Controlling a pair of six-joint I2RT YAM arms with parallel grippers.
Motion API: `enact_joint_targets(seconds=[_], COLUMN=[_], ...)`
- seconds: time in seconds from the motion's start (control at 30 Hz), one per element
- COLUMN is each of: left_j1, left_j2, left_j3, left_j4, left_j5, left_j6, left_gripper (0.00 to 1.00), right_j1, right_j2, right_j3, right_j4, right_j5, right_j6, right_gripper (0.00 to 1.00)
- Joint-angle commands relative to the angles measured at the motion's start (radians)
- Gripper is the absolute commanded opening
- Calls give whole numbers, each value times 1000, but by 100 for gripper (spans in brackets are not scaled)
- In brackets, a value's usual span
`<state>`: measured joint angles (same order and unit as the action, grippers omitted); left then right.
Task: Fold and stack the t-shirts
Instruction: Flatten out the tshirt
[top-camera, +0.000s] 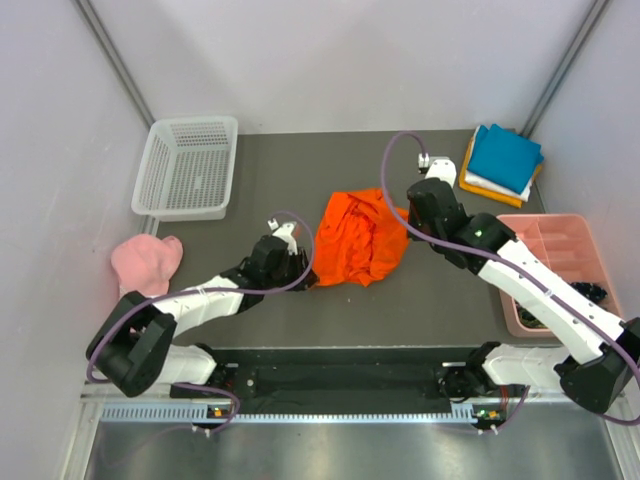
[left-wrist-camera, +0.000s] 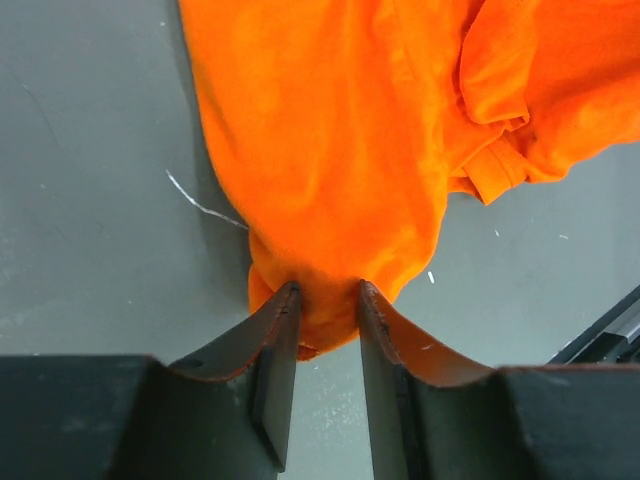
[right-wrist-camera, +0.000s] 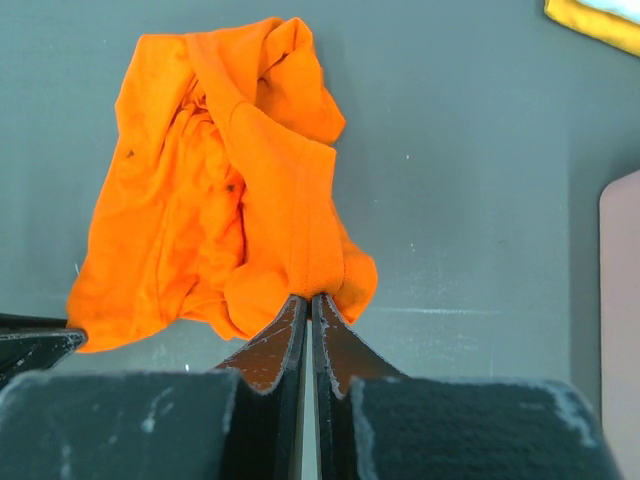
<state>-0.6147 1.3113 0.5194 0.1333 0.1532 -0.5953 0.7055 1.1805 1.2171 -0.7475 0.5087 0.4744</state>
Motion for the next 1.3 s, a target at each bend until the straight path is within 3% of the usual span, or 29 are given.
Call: enact_joint_targets(seconds=[0.0, 0.23, 0.47, 0.73, 1.27], left_j1=[-14, -20, -23, -23, -14], left_j2=[-3, 45, 48, -99, -224], left_j3=[-10, -10, 17, 244, 548], left_j4=[63, 88, 65, -189, -396], left_j5=[6, 14, -12, -124, -397], left_j6=[2, -3, 11, 103, 279], left_gripper=[29, 0, 0, 0, 0], right_j1=[-11, -12, -12, -15, -38], right_j2=[-19, -22, -33, -62, -219], right_j3=[-2, -8, -21, -31, -2], right_j4=[25, 23, 17, -3, -82], right_j5=[-10, -15, -9, 31, 208], right_j6=[7, 12, 13, 24, 30], right_gripper=[0, 0, 0, 0, 0])
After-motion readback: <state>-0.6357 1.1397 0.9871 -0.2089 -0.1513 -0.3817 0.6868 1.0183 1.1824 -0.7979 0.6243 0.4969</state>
